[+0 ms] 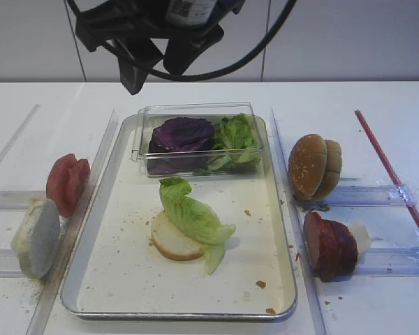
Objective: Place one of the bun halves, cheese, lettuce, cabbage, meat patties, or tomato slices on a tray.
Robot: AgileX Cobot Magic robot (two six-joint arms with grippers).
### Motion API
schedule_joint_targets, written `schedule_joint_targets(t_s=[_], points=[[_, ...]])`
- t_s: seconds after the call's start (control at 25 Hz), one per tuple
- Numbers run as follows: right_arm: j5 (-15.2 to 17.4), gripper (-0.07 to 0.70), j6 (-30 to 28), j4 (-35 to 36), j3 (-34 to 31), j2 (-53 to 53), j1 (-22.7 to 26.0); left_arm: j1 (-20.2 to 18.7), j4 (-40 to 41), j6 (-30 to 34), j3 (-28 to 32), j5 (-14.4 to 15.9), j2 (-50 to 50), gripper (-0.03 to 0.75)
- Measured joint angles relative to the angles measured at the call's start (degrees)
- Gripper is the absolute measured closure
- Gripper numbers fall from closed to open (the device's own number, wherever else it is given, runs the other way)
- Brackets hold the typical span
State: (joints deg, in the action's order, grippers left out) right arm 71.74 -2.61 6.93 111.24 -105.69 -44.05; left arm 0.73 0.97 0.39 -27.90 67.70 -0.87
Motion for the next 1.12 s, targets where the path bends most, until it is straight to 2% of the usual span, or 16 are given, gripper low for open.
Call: schedule_joint_targets(t_s=[0.16,0.4,1.12], points=[[0.0,0.208,0.9,0.4,0.0,0.0,2.2,0.0,0.0,0.0,0.0,0.0,0.0,0.225],[0.0,0.208,0.9,2.2,0.0,0.0,9.7,0.0,0.0,0.0,0.0,0.0,0.0,0.225],[0.4,0.208,1.0,1.0,-0.3,3.3,29.4,0.0,0.0,0.0,0.0,0.0,0.0,0.225]])
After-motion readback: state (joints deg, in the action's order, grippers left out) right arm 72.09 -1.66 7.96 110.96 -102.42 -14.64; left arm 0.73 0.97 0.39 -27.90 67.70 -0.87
